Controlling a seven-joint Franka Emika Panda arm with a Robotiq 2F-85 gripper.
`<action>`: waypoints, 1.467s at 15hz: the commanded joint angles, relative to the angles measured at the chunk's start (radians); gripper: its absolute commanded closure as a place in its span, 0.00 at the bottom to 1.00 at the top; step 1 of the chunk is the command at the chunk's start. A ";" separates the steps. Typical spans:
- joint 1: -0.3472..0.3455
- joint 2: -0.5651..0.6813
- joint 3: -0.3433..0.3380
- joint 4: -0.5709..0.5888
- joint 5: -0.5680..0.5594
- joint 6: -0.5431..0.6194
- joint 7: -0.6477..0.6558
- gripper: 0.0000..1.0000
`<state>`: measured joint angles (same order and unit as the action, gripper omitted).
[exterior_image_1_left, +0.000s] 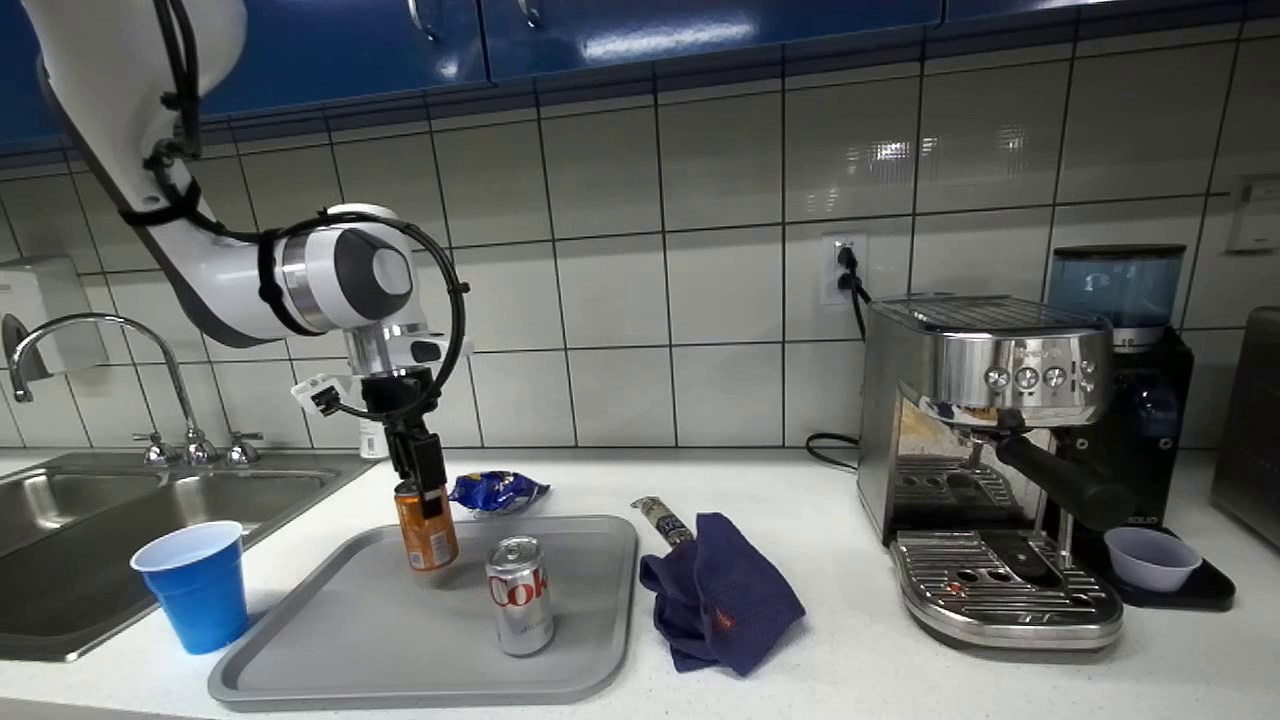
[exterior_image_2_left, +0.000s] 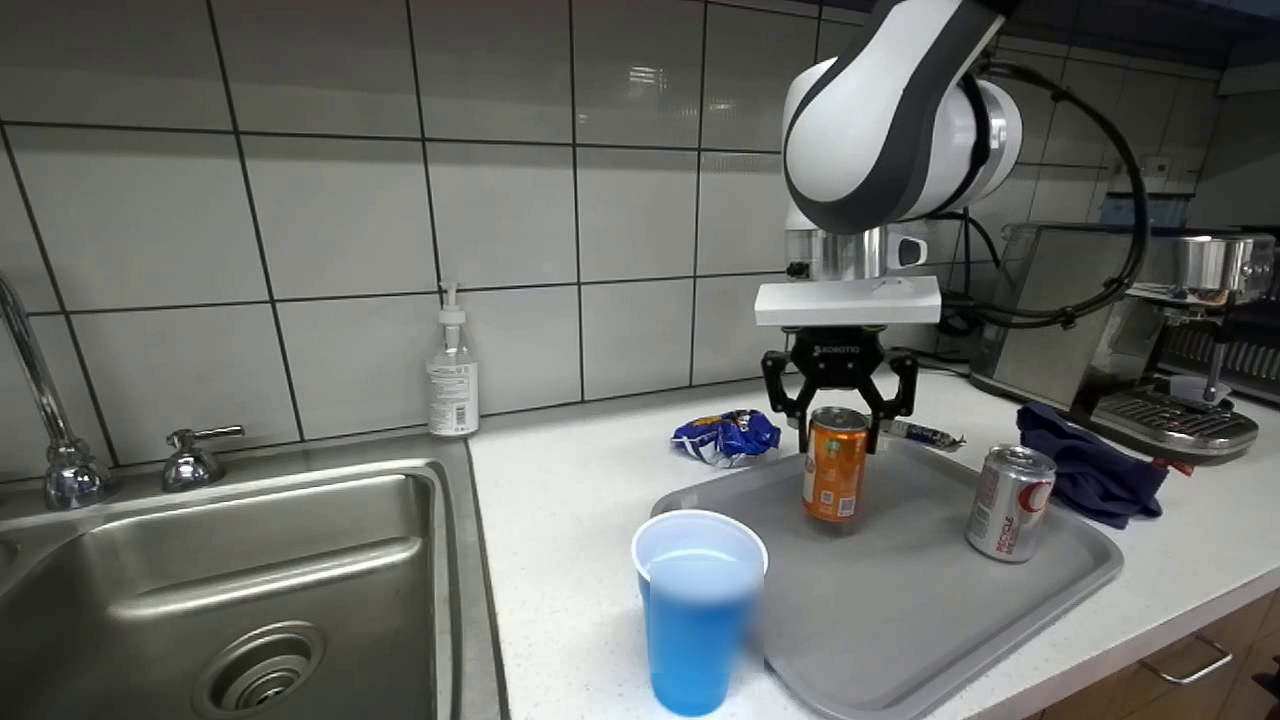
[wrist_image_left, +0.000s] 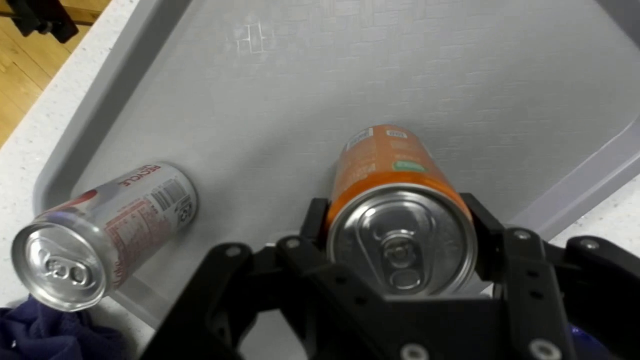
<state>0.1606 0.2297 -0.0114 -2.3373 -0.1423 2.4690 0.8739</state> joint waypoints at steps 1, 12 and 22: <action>0.015 -0.057 0.029 -0.016 0.030 -0.010 0.000 0.60; 0.085 -0.063 0.106 0.021 0.066 -0.018 0.061 0.60; 0.169 -0.015 0.153 0.108 0.032 -0.011 0.229 0.60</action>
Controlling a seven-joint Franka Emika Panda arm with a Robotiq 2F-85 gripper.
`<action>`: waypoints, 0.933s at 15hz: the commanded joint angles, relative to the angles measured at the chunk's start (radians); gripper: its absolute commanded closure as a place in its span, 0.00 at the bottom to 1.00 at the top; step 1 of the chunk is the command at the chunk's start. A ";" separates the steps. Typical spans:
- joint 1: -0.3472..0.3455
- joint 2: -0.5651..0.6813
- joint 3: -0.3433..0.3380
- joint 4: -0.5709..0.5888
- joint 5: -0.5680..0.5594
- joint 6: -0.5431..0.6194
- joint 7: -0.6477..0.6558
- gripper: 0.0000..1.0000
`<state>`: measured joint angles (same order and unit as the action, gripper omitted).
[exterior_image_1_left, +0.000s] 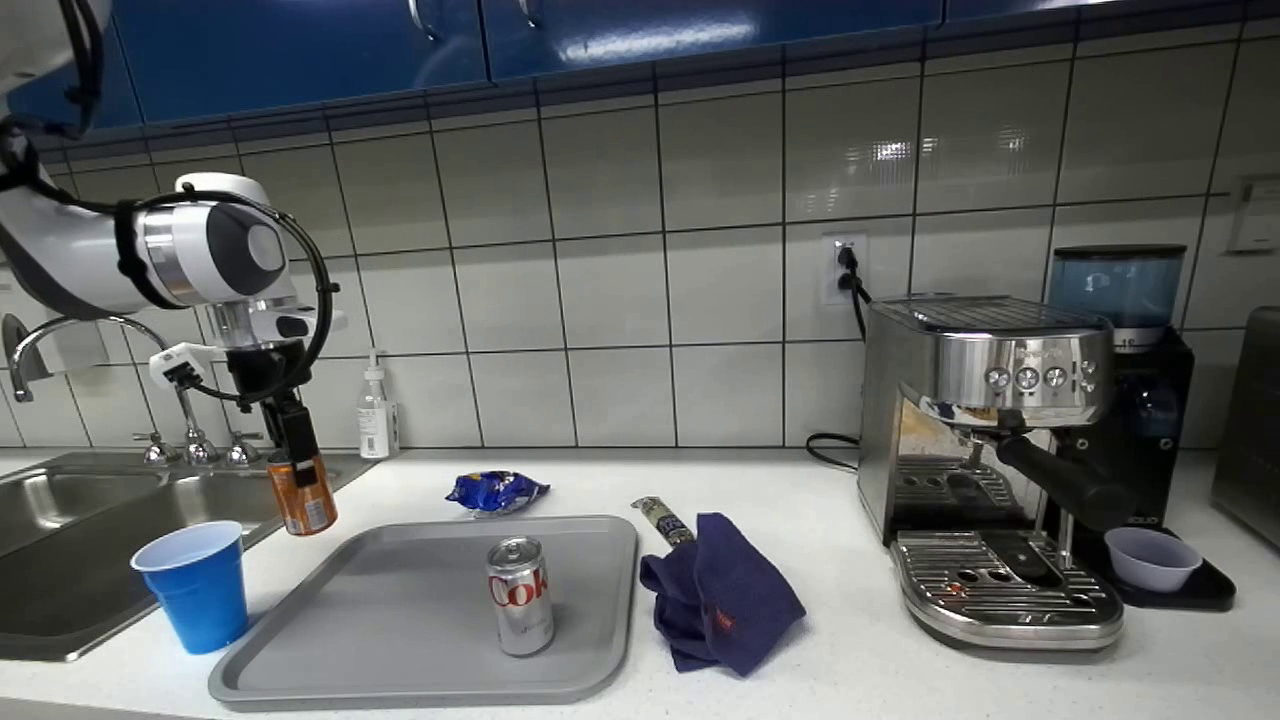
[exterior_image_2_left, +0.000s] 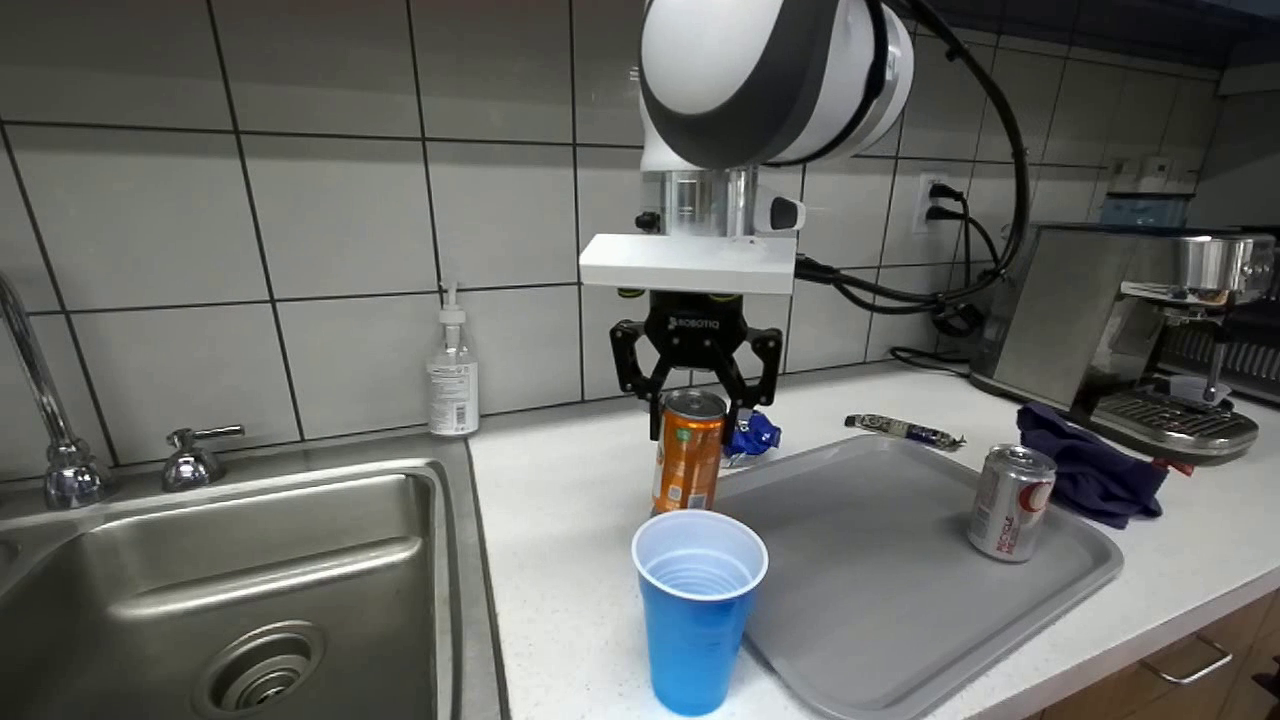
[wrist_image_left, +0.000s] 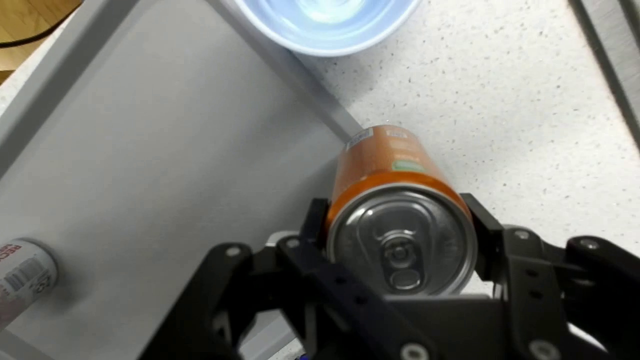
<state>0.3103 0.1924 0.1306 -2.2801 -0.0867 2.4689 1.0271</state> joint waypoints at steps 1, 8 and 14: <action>0.029 0.034 0.013 0.066 -0.032 -0.012 0.096 0.60; 0.099 0.156 -0.006 0.196 -0.106 -0.034 0.219 0.60; 0.141 0.259 -0.013 0.305 -0.114 -0.095 0.236 0.60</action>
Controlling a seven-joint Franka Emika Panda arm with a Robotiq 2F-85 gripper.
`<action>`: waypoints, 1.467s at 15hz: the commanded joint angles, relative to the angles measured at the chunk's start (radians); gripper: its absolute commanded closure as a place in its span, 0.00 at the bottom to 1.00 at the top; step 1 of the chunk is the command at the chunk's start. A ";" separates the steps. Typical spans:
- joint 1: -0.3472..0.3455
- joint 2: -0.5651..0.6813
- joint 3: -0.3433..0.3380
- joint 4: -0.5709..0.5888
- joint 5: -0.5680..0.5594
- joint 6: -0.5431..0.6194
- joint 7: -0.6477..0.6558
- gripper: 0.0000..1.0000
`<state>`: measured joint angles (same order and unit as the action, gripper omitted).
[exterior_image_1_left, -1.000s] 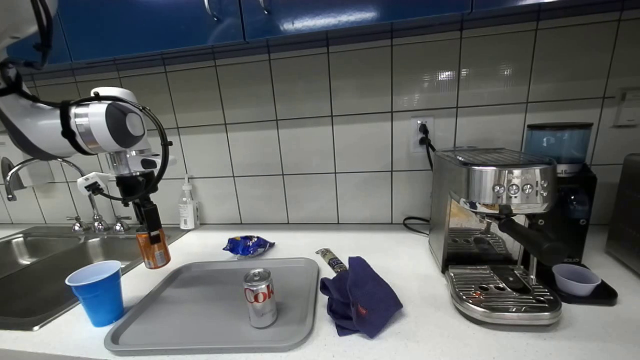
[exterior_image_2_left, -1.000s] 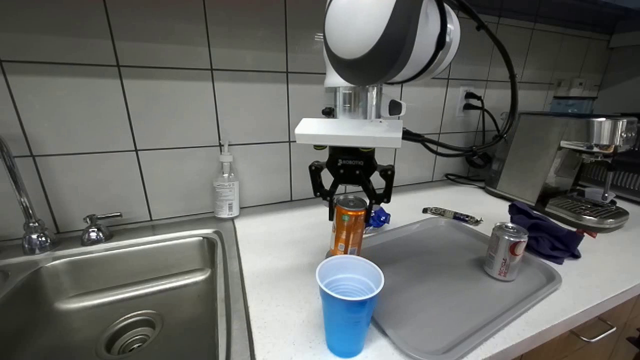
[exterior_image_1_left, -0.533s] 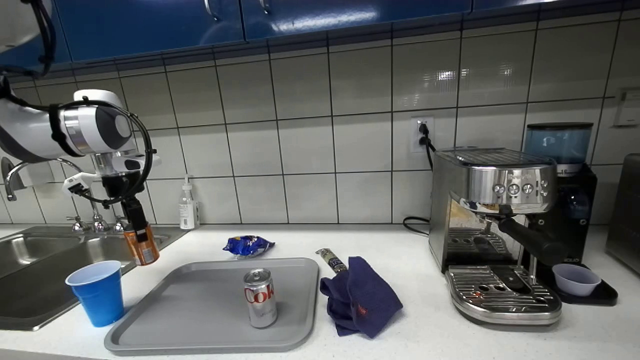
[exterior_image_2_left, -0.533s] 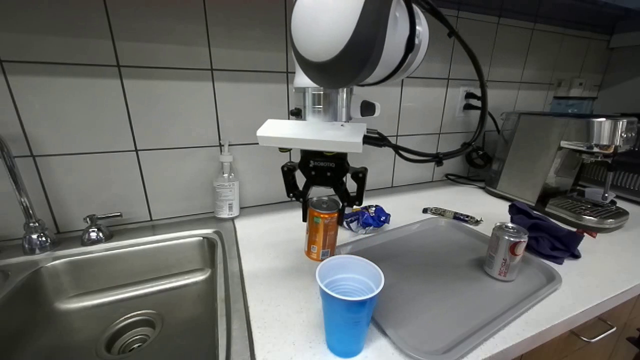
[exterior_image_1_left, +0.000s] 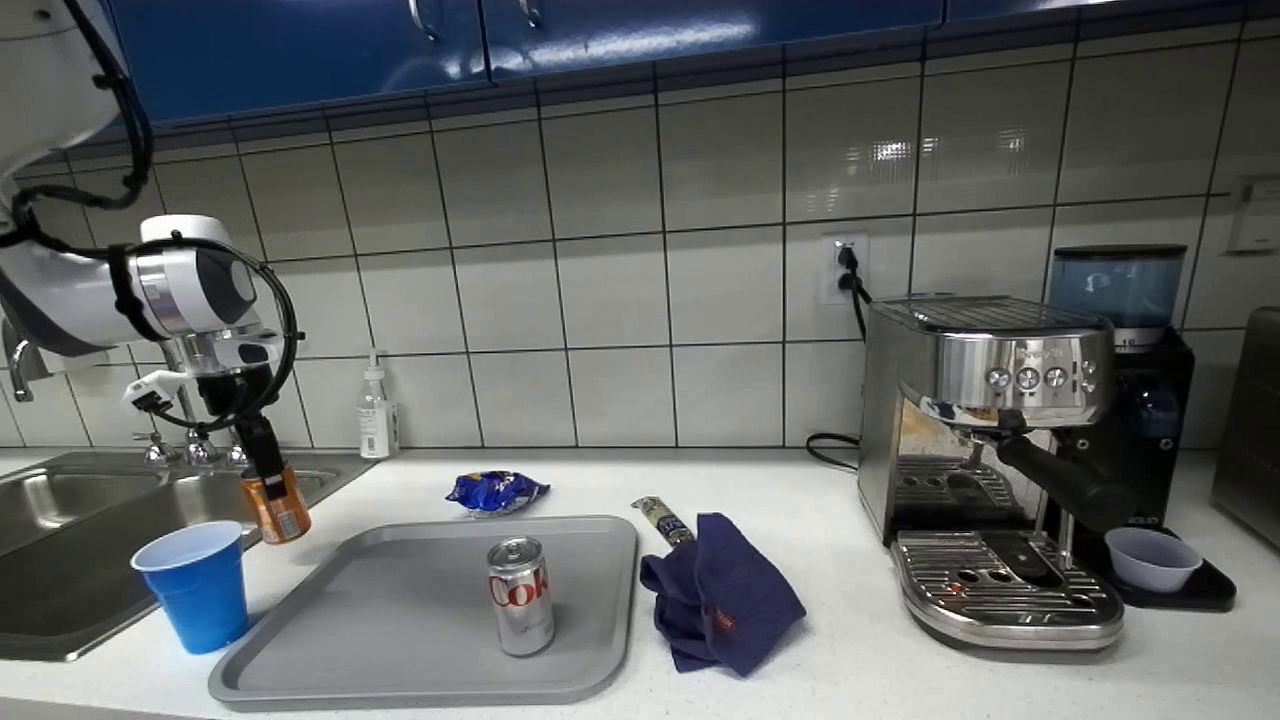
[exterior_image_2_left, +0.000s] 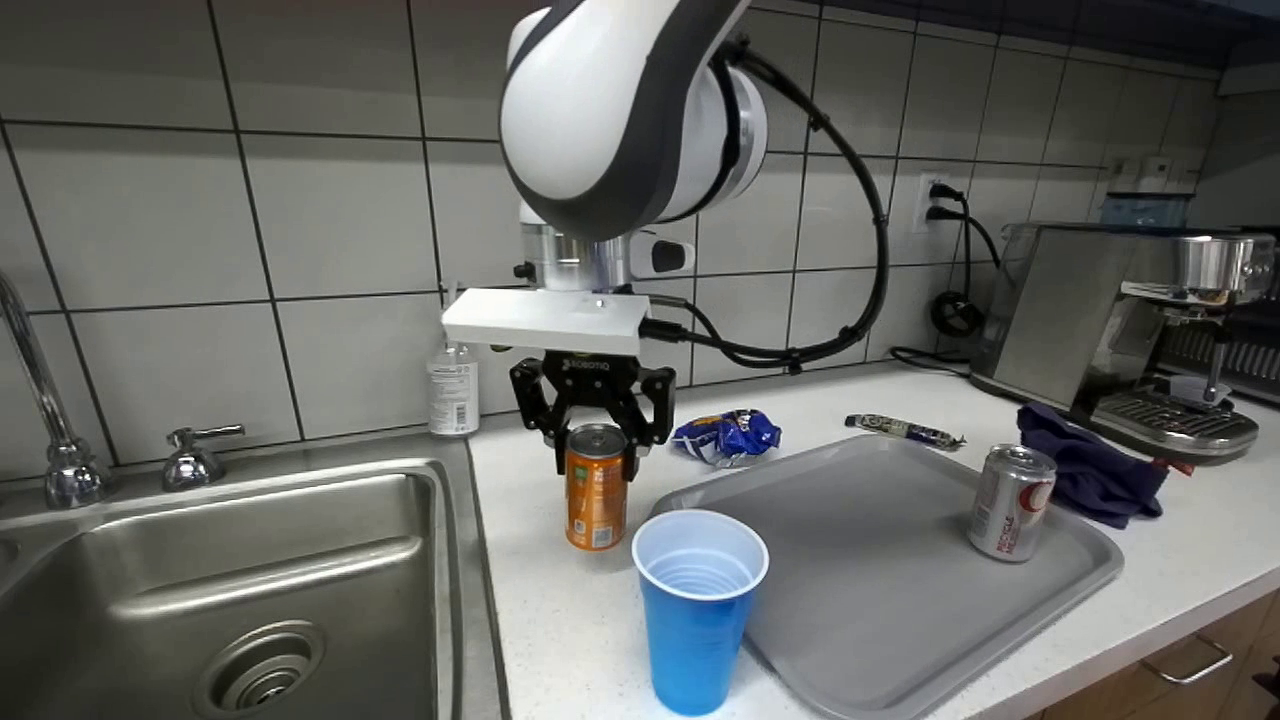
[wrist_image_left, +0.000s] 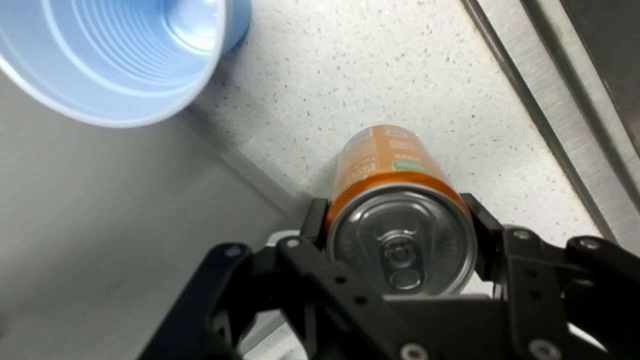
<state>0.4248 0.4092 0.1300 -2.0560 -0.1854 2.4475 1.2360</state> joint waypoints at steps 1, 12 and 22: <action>0.034 0.054 -0.016 0.094 -0.018 -0.085 0.030 0.60; 0.065 0.136 -0.034 0.171 -0.009 -0.155 0.021 0.60; 0.066 0.144 -0.036 0.184 -0.012 -0.195 0.022 0.00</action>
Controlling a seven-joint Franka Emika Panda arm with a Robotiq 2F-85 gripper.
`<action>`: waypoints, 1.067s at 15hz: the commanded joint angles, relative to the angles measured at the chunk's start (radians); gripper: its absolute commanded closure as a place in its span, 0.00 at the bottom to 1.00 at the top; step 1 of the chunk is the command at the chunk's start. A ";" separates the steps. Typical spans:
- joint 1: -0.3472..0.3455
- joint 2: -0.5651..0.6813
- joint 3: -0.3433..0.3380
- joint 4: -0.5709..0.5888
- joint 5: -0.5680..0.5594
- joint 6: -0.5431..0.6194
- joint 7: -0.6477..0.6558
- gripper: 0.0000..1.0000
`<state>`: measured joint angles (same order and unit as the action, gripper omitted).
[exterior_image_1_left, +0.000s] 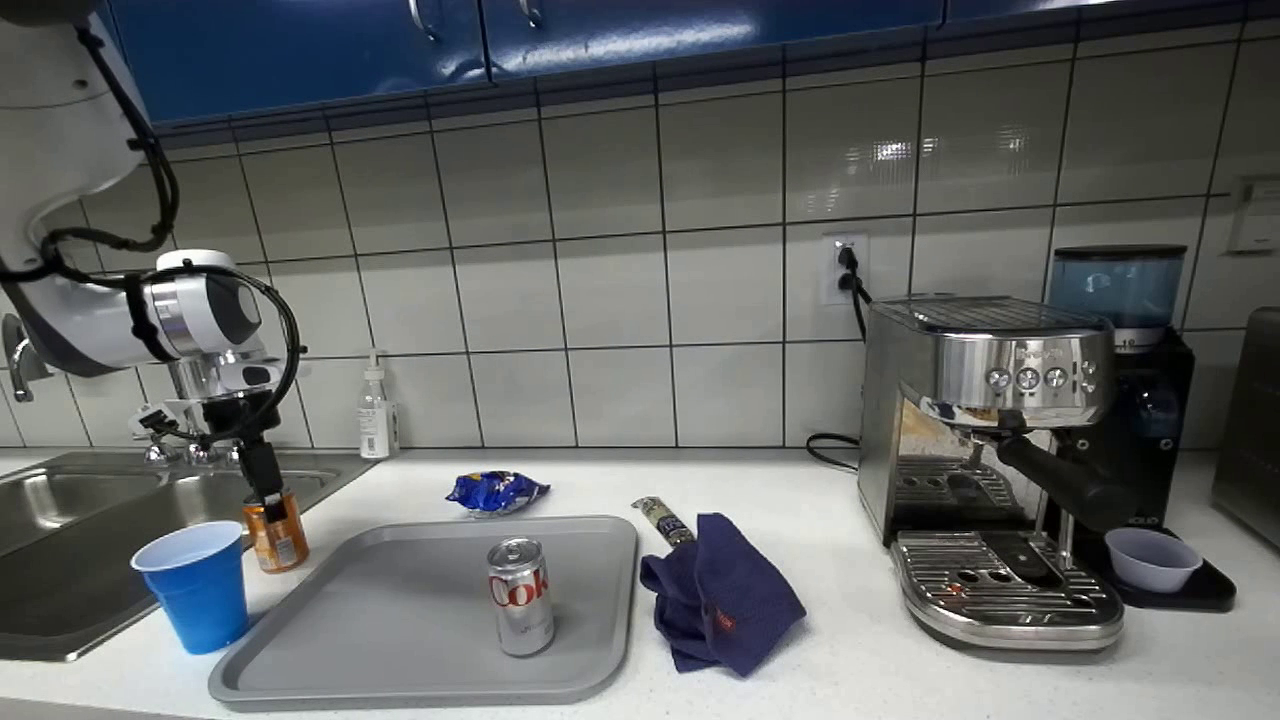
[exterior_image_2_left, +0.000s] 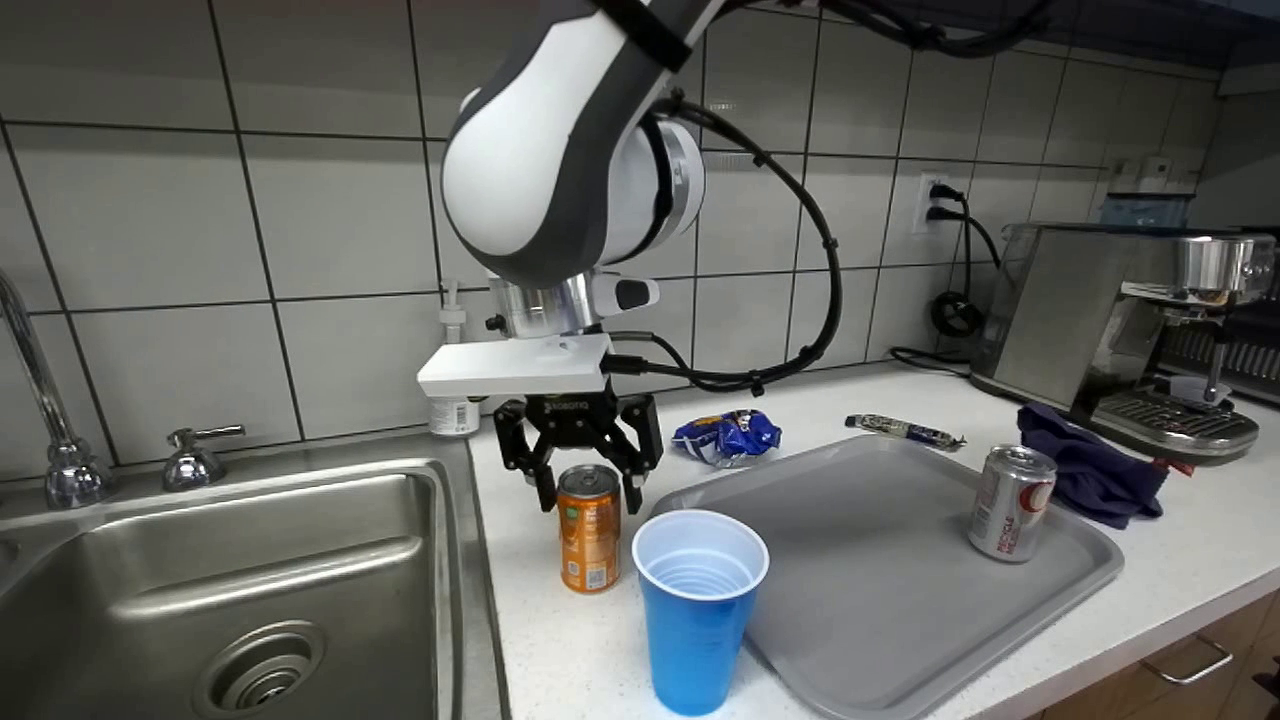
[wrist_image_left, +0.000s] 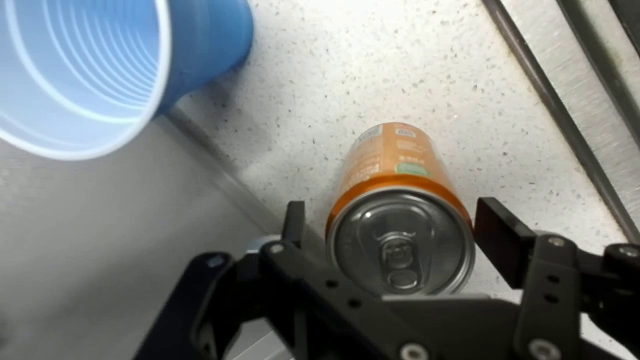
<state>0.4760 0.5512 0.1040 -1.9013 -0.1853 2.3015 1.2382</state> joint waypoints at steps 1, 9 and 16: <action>0.014 0.002 -0.009 0.029 -0.011 -0.050 0.019 0.00; 0.001 -0.035 -0.019 -0.013 -0.012 -0.020 0.017 0.00; -0.027 -0.060 -0.032 -0.019 0.005 -0.007 0.013 0.00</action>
<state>0.4652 0.5246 0.0735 -1.8995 -0.1841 2.2958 1.2382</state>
